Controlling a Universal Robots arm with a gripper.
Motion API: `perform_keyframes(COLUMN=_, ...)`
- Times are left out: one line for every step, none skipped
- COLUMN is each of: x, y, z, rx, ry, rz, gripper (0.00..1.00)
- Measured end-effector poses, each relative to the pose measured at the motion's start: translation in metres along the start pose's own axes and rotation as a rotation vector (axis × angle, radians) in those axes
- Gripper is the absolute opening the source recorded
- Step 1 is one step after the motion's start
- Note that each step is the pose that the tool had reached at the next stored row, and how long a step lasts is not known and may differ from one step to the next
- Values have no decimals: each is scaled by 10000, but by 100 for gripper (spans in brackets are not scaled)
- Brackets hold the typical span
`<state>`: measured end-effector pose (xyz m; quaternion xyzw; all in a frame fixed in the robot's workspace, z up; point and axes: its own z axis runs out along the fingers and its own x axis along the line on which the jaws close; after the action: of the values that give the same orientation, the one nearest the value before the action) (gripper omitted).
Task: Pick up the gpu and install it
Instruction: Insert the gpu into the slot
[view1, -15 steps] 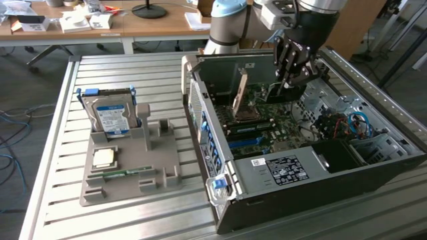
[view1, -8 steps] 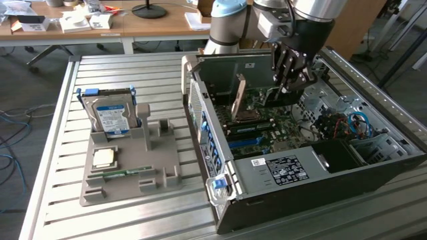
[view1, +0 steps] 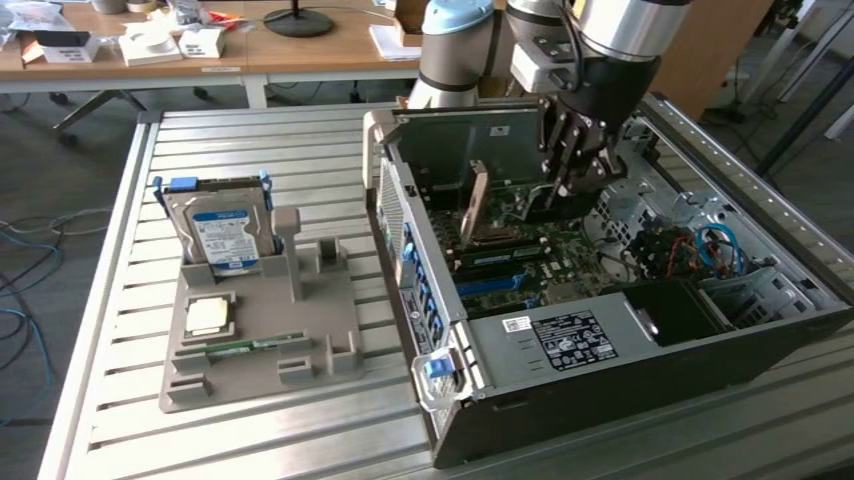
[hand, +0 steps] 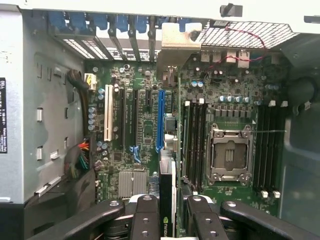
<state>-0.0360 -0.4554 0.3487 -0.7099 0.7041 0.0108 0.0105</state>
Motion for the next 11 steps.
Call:
perform_keyframes(x=0, y=1, z=17, rx=0, ry=-2, rz=-9, gripper=26)
perform_keyframes(x=1, y=2, z=33, rx=0, ry=-1, rz=-18, gripper=26)
perform_keyframes(x=1, y=3, z=52, rx=0, ry=-1, rz=-28, gripper=26)
perform_keyframes(x=2, y=4, z=68, rx=-1, ry=-1, rz=-36, gripper=26)
perform_keyframes(x=2, y=5, z=85, rx=-1, ry=-1, rz=-43, gripper=26)
perform_keyframes(x=3, y=6, z=101, rx=-1, ry=-1, rz=-48, gripper=26)
perform_keyframes(x=3, y=7, z=117, rx=-1, ry=-1, rz=-52, gripper=26)
perform_keyframes(x=4, y=7, z=133, rx=-1, ry=-1, rz=-56, gripper=26)
perform_keyframes(x=4, y=7, z=148, rx=-2, ry=0, rz=-60, gripper=26)
perform_keyframes(x=5, y=8, z=164, rx=-2, ry=0, rz=-63, gripper=26)
perform_keyframes(x=5, y=8, z=174, rx=-1, ry=-1, rz=-63, gripper=26)
